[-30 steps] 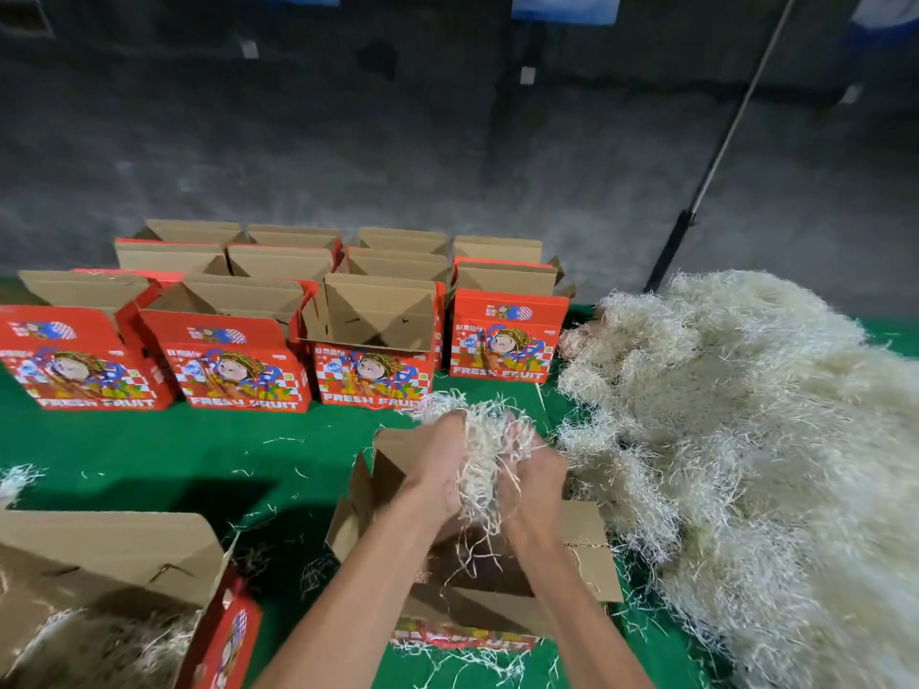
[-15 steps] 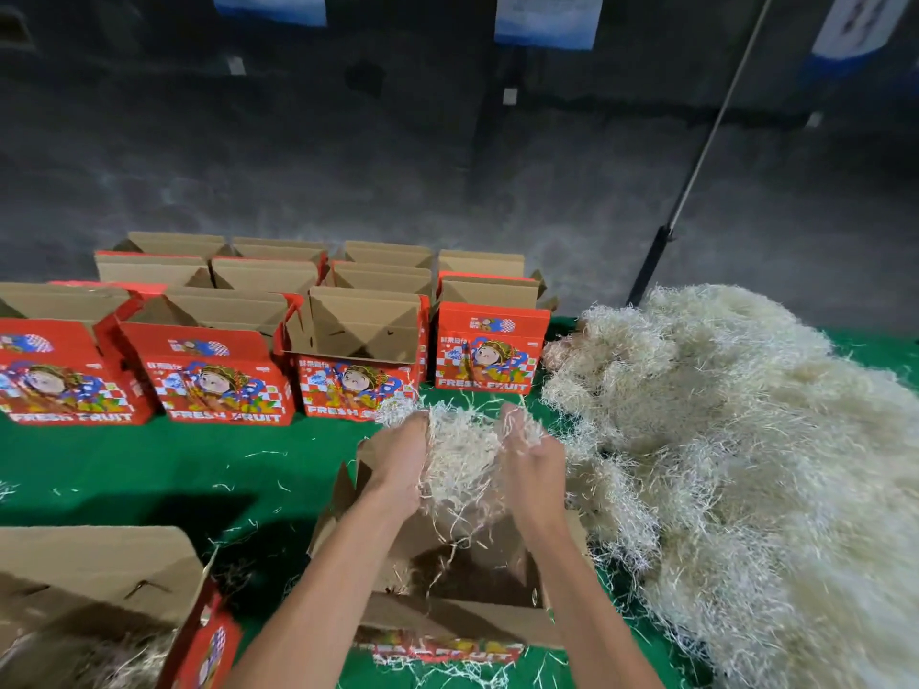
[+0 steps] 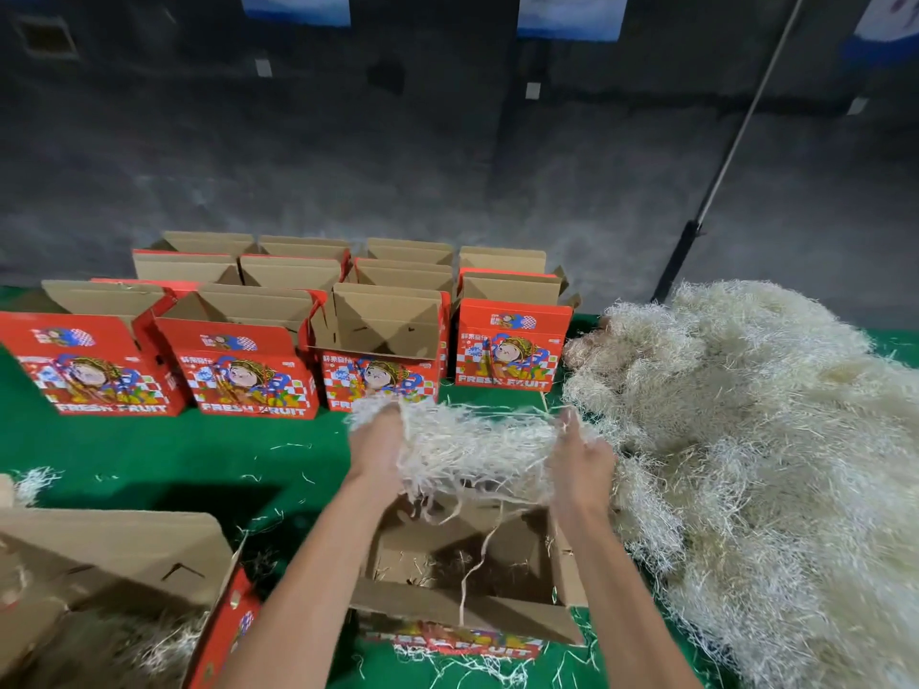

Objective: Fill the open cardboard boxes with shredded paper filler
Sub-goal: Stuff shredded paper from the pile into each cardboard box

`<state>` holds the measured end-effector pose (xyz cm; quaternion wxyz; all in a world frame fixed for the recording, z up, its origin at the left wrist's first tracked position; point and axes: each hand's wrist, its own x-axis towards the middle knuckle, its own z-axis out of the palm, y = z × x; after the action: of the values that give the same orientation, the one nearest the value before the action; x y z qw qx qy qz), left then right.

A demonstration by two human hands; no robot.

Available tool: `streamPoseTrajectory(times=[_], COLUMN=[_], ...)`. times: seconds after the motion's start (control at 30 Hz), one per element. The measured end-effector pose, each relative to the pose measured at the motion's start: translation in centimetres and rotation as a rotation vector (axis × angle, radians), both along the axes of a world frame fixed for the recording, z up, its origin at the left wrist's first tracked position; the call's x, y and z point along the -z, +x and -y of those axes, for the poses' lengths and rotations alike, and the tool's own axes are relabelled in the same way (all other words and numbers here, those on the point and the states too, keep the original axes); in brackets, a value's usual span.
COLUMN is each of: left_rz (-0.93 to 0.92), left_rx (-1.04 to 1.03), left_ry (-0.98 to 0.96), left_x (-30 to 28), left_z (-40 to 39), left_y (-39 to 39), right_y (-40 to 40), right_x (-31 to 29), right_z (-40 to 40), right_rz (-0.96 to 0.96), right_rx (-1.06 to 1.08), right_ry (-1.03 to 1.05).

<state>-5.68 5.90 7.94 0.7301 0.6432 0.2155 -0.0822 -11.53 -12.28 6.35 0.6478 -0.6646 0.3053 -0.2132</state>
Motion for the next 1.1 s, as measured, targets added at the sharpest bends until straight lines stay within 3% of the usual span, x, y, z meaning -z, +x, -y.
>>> streamPoseTrajectory(times=[0.1, 0.2, 0.33, 0.37, 0.43, 0.5, 0.53, 0.6, 0.7, 0.73, 0.83, 0.87, 0.93, 1.0, 1.1], left_rz=[-0.005, 0.013, 0.131, 0.168, 0.231, 0.264, 0.28, 0.296, 0.258, 0.258, 0.234, 0.23, 0.224, 0.211, 0.136], left_rx=[-0.074, 0.137, 0.262, 0.271, 0.287, 0.33, 0.377, 0.393, 0.189, 0.144, 0.167, 0.219, 0.313, 0.292, 0.123], left_ry=[-0.034, -0.038, -0.274, -0.302, -0.328, -0.299, -0.28, -0.237, -0.047, -0.027, 0.042, 0.093, 0.103, -0.045, -0.239], left_x=[-0.5, -1.1, -0.4, -0.2, 0.5, 0.7, 0.5, -0.1, 0.5, 0.7, 0.6, 0.4, 0.0, -0.2, -0.6], left_z=[-1.2, -0.9, -3.9, -4.2, -4.0, -2.9, -2.2, -0.9, -0.5, -0.9, -1.9, -1.8, -0.8, 0.6, 2.1], left_y=[0.6, -0.7, -0.8, -1.2, -2.1, -3.0, -3.5, -4.3, -4.3, -4.1, -3.7, -3.8, -4.4, -4.9, -5.5], right_y=[-0.5, -1.1, -2.2, -2.5, -3.0, -3.1, -3.0, -2.8, -2.5, -2.5, -2.3, -1.9, -1.2, -0.3, 0.4], right_x=[-0.8, -1.8, -3.7, -4.1, -4.6, -4.5, -4.6, -4.8, -4.7, -4.4, -3.7, -3.7, -3.5, -2.5, -1.7], right_z=[0.0, -1.1, 0.8, 0.7, -0.9, -3.2, -4.3, -5.5, -4.3, -3.5, -2.7, -3.3, -5.4, -6.5, -6.9], right_rz=[0.016, 0.04, 0.173, 0.197, 0.213, 0.283, 0.303, 0.268, 0.165, 0.177, 0.251, 0.224, 0.04, -0.036, 0.098], right_rx=[0.016, -0.055, -0.187, -0.228, -0.341, -0.459, -0.488, -0.551, -0.742, -0.711, -0.298, -0.261, -0.38, -0.418, -0.27], right_ry=[0.019, -0.01, 0.284, 0.277, 0.042, -0.163, -0.168, -0.099, 0.024, 0.0, -0.31, -0.428, -0.634, -0.619, -0.425])
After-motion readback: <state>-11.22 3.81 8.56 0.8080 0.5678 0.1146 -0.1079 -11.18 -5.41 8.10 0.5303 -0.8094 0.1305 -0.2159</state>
